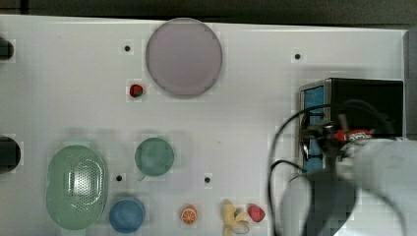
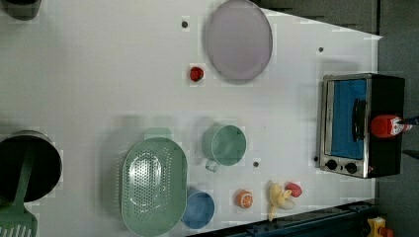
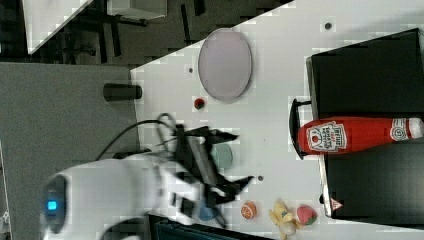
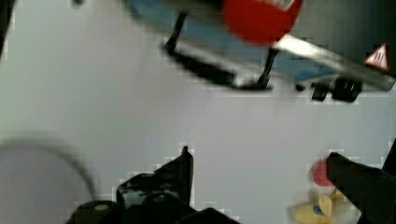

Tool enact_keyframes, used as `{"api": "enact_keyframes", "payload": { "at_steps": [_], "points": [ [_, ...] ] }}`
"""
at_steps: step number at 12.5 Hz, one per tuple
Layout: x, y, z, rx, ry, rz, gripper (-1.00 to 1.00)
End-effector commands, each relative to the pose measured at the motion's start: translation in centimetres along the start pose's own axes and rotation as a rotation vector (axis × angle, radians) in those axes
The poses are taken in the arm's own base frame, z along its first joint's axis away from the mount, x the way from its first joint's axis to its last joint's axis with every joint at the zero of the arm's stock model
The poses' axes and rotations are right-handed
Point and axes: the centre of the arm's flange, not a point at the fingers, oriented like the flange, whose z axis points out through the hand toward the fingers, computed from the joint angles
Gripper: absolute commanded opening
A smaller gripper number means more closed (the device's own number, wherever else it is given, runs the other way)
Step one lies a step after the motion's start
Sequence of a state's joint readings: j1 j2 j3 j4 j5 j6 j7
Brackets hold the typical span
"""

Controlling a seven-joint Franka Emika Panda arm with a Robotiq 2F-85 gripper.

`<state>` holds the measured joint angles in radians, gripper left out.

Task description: Pick Ketchup from oven and place it on table.

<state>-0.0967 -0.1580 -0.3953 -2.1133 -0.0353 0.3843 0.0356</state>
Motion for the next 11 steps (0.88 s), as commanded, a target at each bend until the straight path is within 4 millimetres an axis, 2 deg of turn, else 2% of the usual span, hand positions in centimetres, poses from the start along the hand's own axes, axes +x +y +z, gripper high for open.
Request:
{"api": "enact_keyframes", "payload": {
  "at_steps": [1,7,11],
  "points": [
    [3.9,0.6,-2.5,0.109,0.131,0.018,1.00],
    [10.1,1.2,4.4,0.059,0.208,0.109,1.00],
    [11.6,2.2,8.2,0.044,0.131,0.210,1.00]
  ]
}}
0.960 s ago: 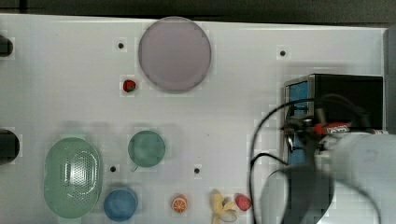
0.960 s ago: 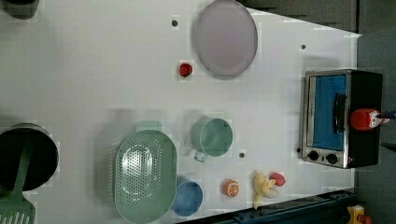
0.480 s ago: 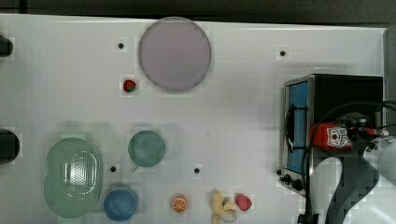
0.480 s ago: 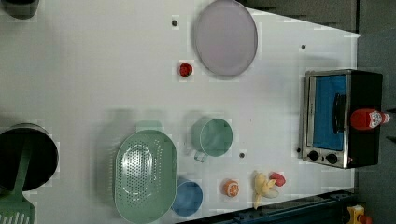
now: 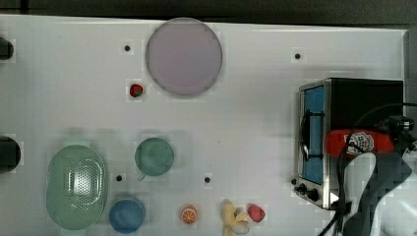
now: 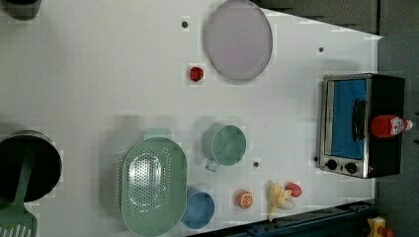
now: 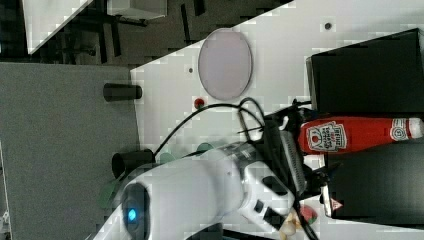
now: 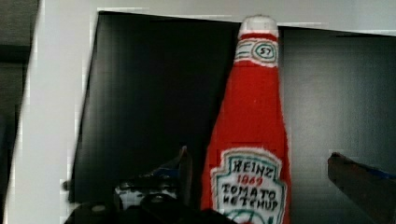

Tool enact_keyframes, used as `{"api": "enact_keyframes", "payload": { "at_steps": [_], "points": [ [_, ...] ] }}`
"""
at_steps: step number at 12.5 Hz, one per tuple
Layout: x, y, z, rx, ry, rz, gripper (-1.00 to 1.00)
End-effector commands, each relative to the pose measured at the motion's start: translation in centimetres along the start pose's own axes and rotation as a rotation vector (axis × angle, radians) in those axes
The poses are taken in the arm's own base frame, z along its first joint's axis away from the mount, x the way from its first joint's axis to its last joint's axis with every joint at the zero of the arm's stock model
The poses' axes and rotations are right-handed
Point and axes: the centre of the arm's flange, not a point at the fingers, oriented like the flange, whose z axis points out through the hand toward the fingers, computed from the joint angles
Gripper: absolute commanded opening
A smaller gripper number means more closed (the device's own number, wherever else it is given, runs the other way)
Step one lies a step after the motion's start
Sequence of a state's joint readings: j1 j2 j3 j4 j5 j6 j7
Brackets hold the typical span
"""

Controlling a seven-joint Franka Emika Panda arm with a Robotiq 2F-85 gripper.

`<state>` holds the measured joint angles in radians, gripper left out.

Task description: Pick Ketchup from oven and place it on table.

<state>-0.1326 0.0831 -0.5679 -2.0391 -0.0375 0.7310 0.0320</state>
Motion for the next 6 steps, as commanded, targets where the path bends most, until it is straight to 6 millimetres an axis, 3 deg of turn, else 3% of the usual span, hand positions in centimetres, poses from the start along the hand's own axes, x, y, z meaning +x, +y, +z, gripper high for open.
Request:
{"api": "enact_keyframes", "payload": {
  "at_steps": [1,3,4,5,6],
  "points": [
    [-1.49,-0.22,3.87,-0.032,-0.088,0.020,1.00],
    [-1.18,-0.67,3.75,-0.013,-0.063,0.019,0.98],
    [-1.07,-0.40,3.94,-0.017,-0.064,0.024,0.78],
    [-1.13,-0.37,4.32,-0.024,-0.066,0.023,0.40],
    [-1.19,-0.43,4.60,-0.029,-0.066,0.022,0.16]
  ]
}}
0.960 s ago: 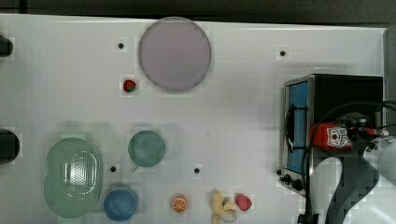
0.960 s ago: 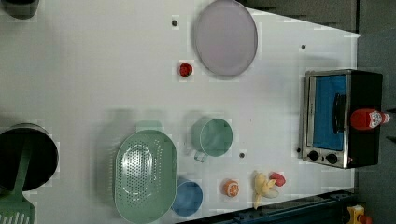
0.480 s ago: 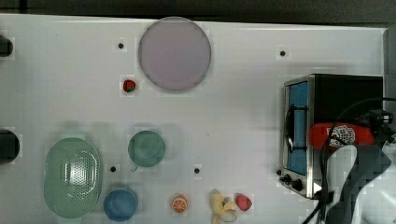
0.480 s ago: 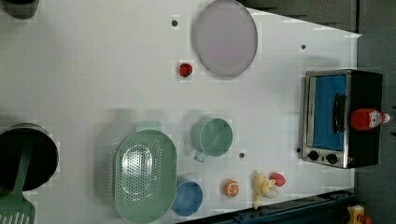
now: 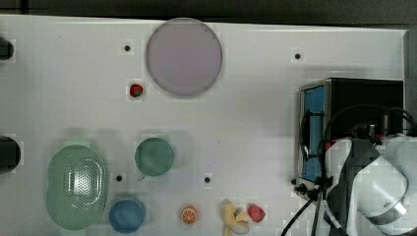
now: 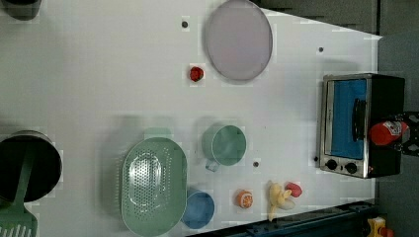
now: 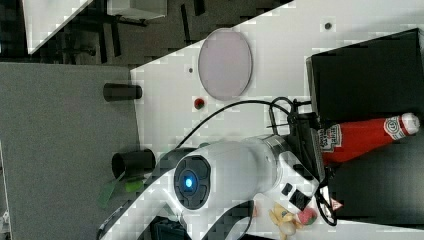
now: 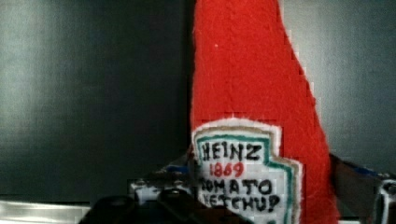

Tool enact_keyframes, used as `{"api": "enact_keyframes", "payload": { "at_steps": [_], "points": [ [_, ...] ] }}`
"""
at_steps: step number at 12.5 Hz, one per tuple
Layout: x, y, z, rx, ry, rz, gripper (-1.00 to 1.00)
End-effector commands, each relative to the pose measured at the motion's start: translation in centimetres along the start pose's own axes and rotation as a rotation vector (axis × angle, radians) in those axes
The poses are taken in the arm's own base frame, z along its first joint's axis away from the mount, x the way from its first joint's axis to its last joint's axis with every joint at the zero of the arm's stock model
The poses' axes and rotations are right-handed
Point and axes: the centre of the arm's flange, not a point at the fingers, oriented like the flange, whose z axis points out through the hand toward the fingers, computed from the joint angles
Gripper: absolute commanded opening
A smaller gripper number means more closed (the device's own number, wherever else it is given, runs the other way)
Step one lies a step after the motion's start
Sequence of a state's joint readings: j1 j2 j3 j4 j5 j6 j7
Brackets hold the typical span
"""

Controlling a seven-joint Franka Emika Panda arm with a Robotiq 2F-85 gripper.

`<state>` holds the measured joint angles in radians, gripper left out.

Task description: Pick Ketchup from oven and place it on table.

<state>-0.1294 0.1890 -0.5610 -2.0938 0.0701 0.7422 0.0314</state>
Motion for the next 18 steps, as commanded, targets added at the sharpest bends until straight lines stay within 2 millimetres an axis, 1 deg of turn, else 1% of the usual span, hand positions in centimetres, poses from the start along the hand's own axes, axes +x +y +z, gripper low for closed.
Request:
{"api": "enact_keyframes", "payload": {
  "at_steps": [1,2,3,5,8,9,10,11,12,13,15,17,18],
  "points": [
    [1.1,-0.9,-3.0,0.052,0.045,-0.030,0.01],
    [1.2,-1.0,-3.5,0.060,0.049,-0.030,0.01],
    [0.2,-3.1,-7.3,0.117,0.064,-0.068,0.01],
    [-2.5,-4.5,-10.6,0.119,0.017,-0.123,0.01],
    [-7.7,-5.5,-15.1,0.087,-0.079,-0.191,0.01],
    [-9.8,-5.8,-17.0,0.103,-0.086,-0.200,0.01],
    [-13.4,-6.4,-18.9,0.120,-0.095,-0.242,0.01],
    [-15.5,-6.8,-19.3,0.117,-0.102,-0.267,0.01],
    [-20.1,-7.4,-19.0,0.093,-0.119,-0.315,0.01],
    [-22.2,-7.4,-18.4,0.077,-0.126,-0.324,0.01],
    [-25.7,-7.3,-16.6,0.028,-0.141,-0.294,0.01],
    [-28.7,-6.8,-14.1,-0.029,-0.150,-0.244,0.01],
    [-30.5,-6.6,-11.9,-0.051,-0.138,-0.229,0.01]
  ]
}}
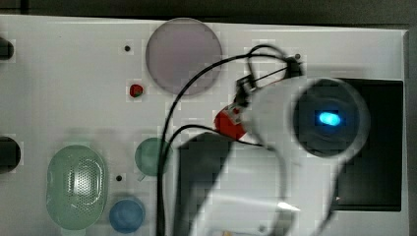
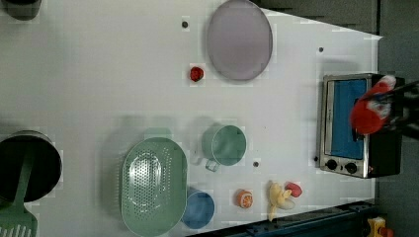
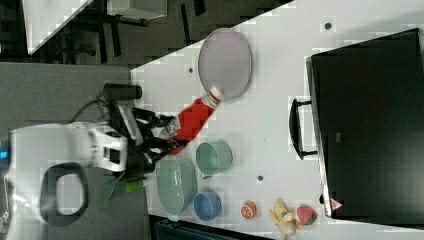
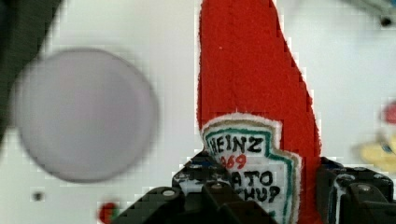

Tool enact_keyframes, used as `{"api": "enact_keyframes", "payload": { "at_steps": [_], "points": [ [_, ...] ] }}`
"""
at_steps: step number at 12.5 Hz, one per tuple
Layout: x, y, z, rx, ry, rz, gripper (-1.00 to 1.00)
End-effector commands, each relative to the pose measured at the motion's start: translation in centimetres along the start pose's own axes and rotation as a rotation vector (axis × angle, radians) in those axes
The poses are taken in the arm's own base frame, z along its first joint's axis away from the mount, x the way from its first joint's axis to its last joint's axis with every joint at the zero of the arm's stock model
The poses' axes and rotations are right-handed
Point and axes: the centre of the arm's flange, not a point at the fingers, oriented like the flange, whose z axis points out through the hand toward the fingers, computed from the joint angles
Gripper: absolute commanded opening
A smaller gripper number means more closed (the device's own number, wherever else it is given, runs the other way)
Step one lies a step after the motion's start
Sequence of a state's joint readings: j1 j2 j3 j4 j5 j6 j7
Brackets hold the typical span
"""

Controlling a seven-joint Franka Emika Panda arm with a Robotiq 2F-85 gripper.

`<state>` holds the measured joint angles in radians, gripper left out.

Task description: Pick Ketchup from oven and place it on table.

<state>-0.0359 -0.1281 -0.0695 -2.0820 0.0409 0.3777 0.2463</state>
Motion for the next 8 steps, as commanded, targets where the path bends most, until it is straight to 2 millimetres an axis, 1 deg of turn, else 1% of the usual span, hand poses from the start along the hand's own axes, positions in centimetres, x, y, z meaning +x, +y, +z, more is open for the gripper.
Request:
{"api": "enact_keyframes", "payload": {
  "at_steps": [1,2,3,4,5,6,7,8],
  "points": [
    [-1.6,0.5,6.1,-0.065,-0.005,0.168,0.01],
    [-1.9,0.6,8.2,-0.077,0.006,0.170,0.01],
    [-2.0,0.9,11.8,-0.097,0.005,0.174,0.01],
    [-2.0,0.8,14.0,-0.102,0.004,0.179,0.01],
    [-1.7,0.7,17.6,-0.109,0.002,0.180,0.01],
    [-1.6,0.6,19.7,-0.115,0.001,0.179,0.01],
    [-1.3,0.3,22.4,-0.117,0.002,0.179,0.01],
    [-1.1,0.2,24.1,-0.113,0.004,0.180,0.01]
  ]
}}
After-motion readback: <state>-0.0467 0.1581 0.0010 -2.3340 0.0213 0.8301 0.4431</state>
